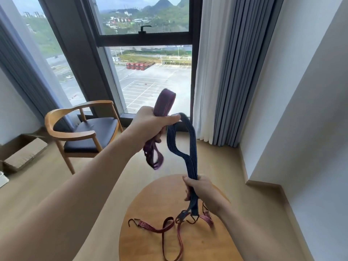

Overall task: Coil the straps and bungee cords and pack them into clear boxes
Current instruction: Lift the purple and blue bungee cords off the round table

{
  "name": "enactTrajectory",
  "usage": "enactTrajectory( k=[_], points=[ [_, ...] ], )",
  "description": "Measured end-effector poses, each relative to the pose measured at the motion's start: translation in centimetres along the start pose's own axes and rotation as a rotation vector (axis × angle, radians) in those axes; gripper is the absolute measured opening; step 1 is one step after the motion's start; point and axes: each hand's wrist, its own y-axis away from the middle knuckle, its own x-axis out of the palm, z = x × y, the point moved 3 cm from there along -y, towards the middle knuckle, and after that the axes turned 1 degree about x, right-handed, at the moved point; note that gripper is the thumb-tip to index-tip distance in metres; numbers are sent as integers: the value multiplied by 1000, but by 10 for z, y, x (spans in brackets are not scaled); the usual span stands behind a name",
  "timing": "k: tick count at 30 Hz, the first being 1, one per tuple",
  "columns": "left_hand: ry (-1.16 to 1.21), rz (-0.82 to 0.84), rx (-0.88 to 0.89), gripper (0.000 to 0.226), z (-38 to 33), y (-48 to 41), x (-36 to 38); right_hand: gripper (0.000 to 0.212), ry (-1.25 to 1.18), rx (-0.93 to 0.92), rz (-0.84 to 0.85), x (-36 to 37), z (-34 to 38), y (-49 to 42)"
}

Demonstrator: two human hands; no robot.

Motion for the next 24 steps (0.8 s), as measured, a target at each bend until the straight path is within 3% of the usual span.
enactTrajectory(
  k=[2,4,7,12,15,16,18,21,24],
  points=[
    [-334,-186,35,38,23,-7,-11,36,-6,2,17,-7,9,1],
    [-433,-245,91,30,39,-6,-12,36,54,-11,9,-15,18,-2],
    [-246,-22,81,19,47,0,5,38,260,-109,30,-24,35,-8],
    [-254,351,28,41,49,0,40,43,886,-303,-30,-31,74,-7],
    [-197,487,-10,63,56,-4,57,31,825,-311,75,-40,98,5],
    [-179,531,7,58,55,-3,63,27,772,-315,108,-43,106,10],
    [-127,582,46,28,47,0,76,19,655,-314,137,-53,120,19],
    [-25,571,77,31,37,2,93,18,491,-256,121,-67,128,31],
    [122,478,59,19,33,-5,101,30,354,-292,-52,-80,131,42]
  ],
)
